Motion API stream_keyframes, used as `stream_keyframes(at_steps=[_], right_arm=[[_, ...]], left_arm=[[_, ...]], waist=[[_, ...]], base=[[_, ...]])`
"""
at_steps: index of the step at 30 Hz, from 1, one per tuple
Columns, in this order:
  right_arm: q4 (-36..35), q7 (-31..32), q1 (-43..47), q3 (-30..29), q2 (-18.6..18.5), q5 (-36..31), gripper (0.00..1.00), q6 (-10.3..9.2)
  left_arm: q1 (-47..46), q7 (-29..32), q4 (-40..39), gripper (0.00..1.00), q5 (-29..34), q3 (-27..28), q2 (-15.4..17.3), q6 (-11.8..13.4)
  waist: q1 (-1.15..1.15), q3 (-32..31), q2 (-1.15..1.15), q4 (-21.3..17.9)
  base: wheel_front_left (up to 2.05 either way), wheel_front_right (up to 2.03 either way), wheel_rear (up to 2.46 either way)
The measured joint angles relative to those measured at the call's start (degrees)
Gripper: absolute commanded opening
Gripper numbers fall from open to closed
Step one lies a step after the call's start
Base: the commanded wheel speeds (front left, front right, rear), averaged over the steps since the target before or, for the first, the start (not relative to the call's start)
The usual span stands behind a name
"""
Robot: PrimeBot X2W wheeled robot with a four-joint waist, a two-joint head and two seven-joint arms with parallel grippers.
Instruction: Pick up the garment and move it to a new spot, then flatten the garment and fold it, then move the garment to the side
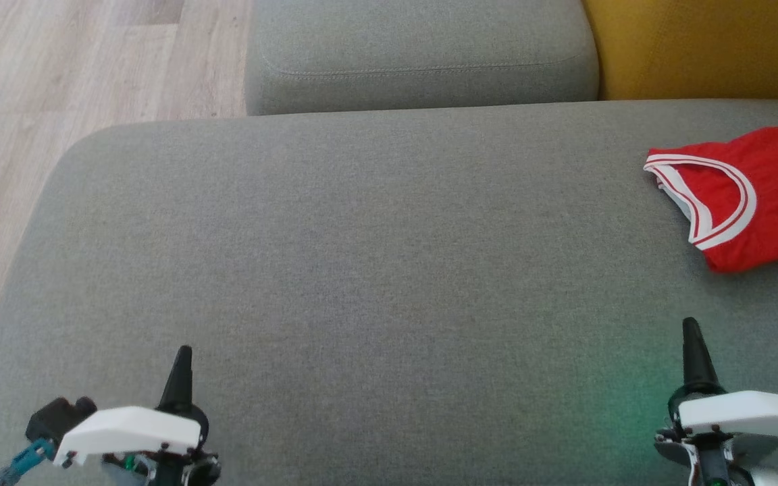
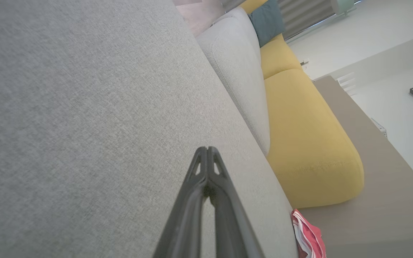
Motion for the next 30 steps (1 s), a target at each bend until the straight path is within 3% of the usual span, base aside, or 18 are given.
stream_keyframes(at_steps=[30], right_arm=[[-1.1,4.1,-1.4,-2.5,0.0,18.7,0.00,0.00]], left_arm=[[-1.9,4.9,-0.9,0.00,-17.3,4.2,0.0,-3.0]], waist=[[0.00,1.0,0.00,-0.3]], base=[[0.00,0.00,0.00]])
